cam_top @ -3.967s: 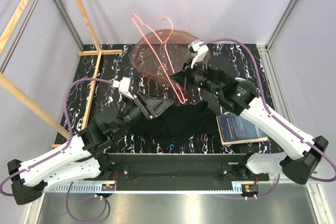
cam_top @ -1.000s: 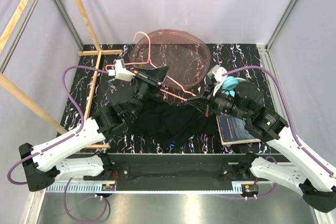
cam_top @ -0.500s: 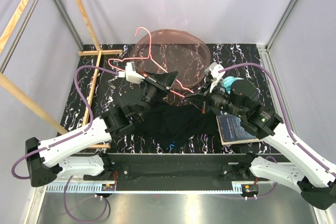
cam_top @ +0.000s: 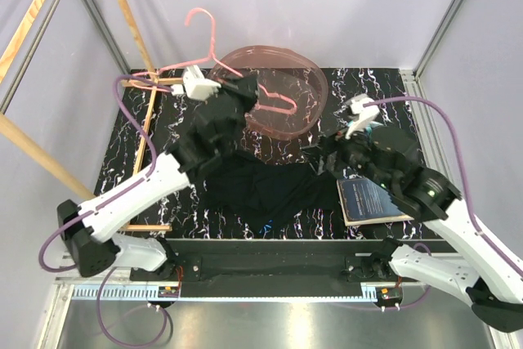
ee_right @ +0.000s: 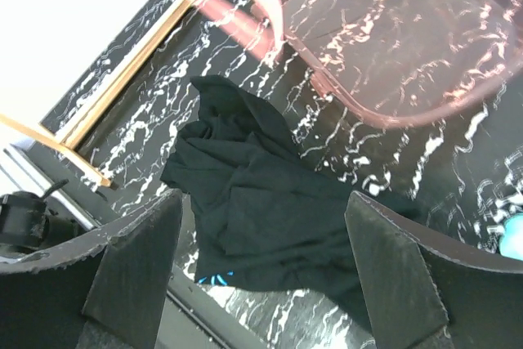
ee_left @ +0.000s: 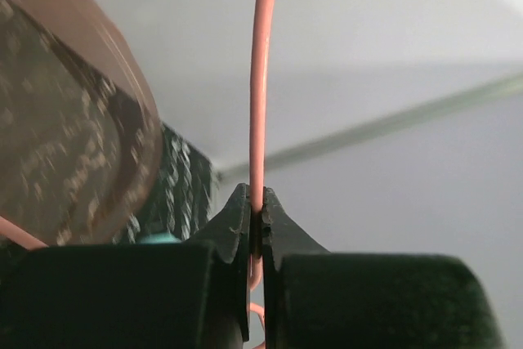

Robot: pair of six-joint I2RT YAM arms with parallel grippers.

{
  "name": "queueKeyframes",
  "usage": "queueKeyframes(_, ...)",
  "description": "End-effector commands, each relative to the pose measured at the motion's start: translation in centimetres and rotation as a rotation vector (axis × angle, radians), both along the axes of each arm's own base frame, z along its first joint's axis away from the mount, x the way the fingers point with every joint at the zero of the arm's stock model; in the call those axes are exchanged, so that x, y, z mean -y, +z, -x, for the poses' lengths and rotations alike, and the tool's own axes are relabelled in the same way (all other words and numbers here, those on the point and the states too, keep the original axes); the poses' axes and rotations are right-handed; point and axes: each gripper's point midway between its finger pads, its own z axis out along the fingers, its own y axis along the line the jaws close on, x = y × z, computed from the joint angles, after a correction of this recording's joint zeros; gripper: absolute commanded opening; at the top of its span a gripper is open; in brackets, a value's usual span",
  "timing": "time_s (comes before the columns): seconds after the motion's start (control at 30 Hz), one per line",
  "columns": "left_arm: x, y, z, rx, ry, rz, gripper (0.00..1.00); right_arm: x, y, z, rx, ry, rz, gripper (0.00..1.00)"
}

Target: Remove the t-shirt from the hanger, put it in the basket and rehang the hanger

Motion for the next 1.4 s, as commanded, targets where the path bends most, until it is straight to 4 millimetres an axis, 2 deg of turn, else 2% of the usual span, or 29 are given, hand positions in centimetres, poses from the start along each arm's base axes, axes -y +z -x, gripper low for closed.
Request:
queueKeyframes(0.0, -5.5, 4.1, -4.3, 0.082, 0.295, -0.030, 0.00, 3.1, 1.0, 1.4, -0.016, -0.091, -0.041, 0.89)
queueKeyframes(0.07, -7.2, 5.3, -5.6, 0.097, 0.356, -0.024, 0.00, 3.6, 0.7, 2.3, -0.033, -0.085, -0.041, 0.89)
queueKeyframes(0.1, -8.8, 4.9, -7.3, 0.092, 0.398, -0.028, 0.00, 3.8, 0.5, 2.5, -0.039, -0.084, -0.039, 0.89)
queueKeyframes(0.17, -10.3, 5.5, -8.5, 0.103, 0.428, -0.011, 0.00, 4.4, 0.1, 3.0, -0.049, -0.090, -0.031, 0.89)
queueKeyframes(0.2, -12.0, 5.4, -9.6, 0.100, 0.472, -0.017, 0.00, 4.6, 0.1, 3.2, -0.049, -0.092, -0.028, 0.89)
queueKeyframes(0.27, -13.6, 5.8, -10.4, 0.110, 0.512, -0.017, 0.00, 5.0, 0.0, 3.5, -0.048, -0.095, -0.025, 0.89)
queueKeyframes(0.3, -15.1, 5.9, -10.9, 0.111, 0.550, -0.026, 0.00, 5.1, 0.0, 3.5, -0.050, -0.095, -0.022, 0.89)
queueKeyframes(0.37, -16.3, 6.3, -11.6, 0.124, 0.575, -0.025, 0.00, 5.2, -0.1, 3.6, -0.045, -0.092, -0.014, 0.89)
queueKeyframes(0.4, -17.6, 6.4, -12.1, 0.129, 0.602, -0.030, 0.00, 5.2, -0.2, 3.6, -0.047, -0.092, -0.008, 0.89)
queueKeyframes(0.6, -22.0, 6.9, -13.3, 0.119, 0.702, -0.026, 0.00, 5.4, -0.5, 3.5, -0.046, -0.097, 0.017, 0.89)
queueKeyframes(0.8, -25.3, 7.4, -13.4, 0.101, 0.818, -0.078, 0.00, 5.6, -0.1, 3.6, -0.041, -0.098, 0.019, 0.89)
queueKeyframes(0.97, -28.1, 6.9, -13.0, 0.046, 0.902, -0.111, 0.00, 5.9, -0.4, 3.7, -0.046, -0.100, 0.034, 0.89)
queueKeyframes(1.1, -29.2, 7.4, -13.0, -0.005, 0.955, -0.180, 0.00, 5.8, -0.4, 3.7, -0.049, -0.096, 0.038, 0.89)
queueKeyframes(1.37, -30.1, 5.3, -13.0, -0.101, 1.004, -0.249, 0.00, 5.5, -0.5, 3.5, -0.053, -0.090, 0.043, 0.89)
